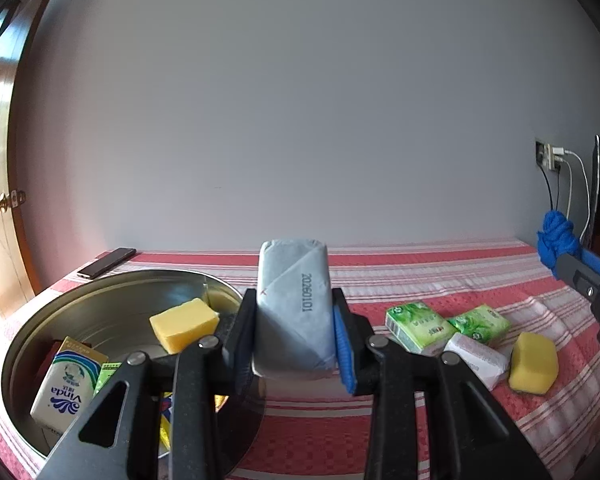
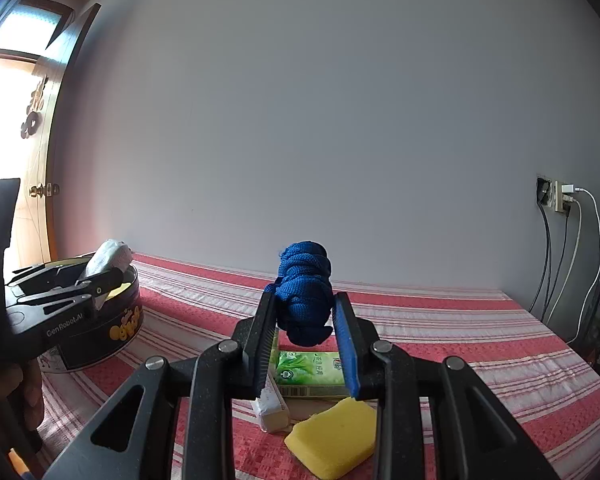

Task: Organize objects
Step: 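Carry the rope toy and soap bar over the basin with both tools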

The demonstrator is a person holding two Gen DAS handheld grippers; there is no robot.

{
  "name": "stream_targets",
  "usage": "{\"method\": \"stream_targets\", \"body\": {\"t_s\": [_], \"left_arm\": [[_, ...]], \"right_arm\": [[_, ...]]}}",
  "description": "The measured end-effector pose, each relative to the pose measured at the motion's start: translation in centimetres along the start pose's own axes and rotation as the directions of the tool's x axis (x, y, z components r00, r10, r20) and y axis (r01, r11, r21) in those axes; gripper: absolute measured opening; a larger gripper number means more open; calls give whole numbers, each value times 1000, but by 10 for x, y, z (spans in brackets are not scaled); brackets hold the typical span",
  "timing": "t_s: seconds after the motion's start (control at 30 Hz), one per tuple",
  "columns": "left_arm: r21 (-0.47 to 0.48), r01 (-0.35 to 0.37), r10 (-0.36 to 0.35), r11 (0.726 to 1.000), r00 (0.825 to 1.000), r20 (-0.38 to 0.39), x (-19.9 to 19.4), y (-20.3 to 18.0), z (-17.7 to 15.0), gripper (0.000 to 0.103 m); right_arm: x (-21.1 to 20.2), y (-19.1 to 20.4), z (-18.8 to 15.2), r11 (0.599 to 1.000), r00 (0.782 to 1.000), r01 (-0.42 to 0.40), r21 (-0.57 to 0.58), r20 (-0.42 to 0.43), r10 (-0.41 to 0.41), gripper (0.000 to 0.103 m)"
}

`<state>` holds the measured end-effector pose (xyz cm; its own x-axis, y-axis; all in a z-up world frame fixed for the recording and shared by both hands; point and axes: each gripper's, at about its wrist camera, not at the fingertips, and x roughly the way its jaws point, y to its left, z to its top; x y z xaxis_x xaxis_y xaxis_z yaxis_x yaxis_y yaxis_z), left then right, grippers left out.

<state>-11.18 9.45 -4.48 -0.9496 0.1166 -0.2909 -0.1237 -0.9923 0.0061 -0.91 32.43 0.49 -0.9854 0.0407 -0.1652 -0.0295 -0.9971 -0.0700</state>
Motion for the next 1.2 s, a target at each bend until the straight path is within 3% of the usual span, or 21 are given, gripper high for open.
{"method": "stream_targets", "body": {"t_s": [0.53,0.9,1.2], "left_arm": [[-20,-5,5,1000,1000,7,-4,6,-1,34],[-44,6,-8,999,998,-57,-4,20,-1,34],[-62,-55,49,997,995,-83,-17,46,9,34]], "right_arm": [[19,31,2,997,998,-52,-61,-23,51,31],[34,53,9,990,993,-110,-84,-41,107,31],[47,84,34,975,979,-200,-101,-52,195,31]]}}
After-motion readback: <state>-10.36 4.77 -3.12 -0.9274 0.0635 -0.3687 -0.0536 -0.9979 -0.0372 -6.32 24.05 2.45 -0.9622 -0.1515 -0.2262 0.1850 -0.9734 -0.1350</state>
